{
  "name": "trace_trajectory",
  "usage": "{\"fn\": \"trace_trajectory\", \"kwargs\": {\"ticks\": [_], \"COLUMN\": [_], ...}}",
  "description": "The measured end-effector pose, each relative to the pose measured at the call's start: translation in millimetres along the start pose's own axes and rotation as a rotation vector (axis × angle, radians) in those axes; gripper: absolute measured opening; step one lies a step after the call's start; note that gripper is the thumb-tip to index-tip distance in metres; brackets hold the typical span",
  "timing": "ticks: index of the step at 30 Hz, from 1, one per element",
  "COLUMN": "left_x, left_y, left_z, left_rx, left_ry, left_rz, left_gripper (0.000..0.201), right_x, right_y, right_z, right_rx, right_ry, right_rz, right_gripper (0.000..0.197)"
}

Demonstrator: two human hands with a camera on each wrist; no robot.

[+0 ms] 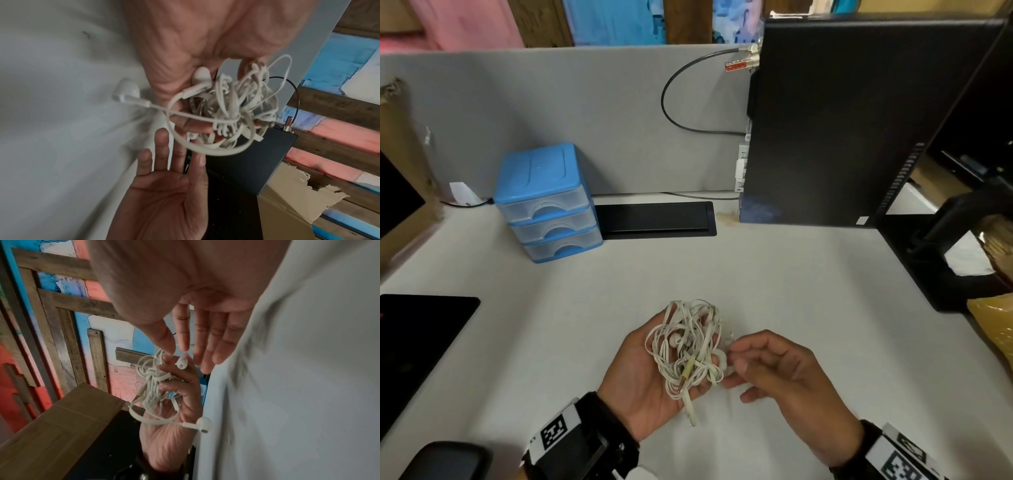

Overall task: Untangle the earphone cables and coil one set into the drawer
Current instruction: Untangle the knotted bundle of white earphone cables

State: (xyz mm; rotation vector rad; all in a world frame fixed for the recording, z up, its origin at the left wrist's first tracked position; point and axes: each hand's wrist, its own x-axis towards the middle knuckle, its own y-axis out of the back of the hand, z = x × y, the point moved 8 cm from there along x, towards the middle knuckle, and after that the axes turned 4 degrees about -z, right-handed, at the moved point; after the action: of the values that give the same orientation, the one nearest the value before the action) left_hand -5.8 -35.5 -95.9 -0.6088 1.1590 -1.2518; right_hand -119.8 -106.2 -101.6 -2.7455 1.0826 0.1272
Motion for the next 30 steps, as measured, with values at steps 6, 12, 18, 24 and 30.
{"fn": "trace_trajectory", "kwargs": {"ticks": [6,12,18,24,30], "left_x": [-1,1,3,2,2], "left_y": [3,15,15,4,6], "left_z": [4,8,9,4,2], "left_rx": [0.112,0.364,0.478,0.63,0.669], "left_ry": [-0.029,-0.122,-0.178,-0.216,-0.232], "left_rz": [0.027,0.17,0.169,0.073,0.154], "left_gripper": [0.03,0.044,0.034,0.048,0.043], "right_x": [1,-4,-10,-12,-8], "right_y": [2,6,0,-3,5], "right_z": [0,-12,-20,-19,-15], "right_rx": [-0.011,-0.023,-0.11,-0.161,-0.139], "right_ry": [0.001,0.069,0.132,0.074,0.089], "right_rz": [0.036,0.107,0.136,0.135,0.147], "right_gripper": [0.017,0.033,0.063,0.051,0.029]}}
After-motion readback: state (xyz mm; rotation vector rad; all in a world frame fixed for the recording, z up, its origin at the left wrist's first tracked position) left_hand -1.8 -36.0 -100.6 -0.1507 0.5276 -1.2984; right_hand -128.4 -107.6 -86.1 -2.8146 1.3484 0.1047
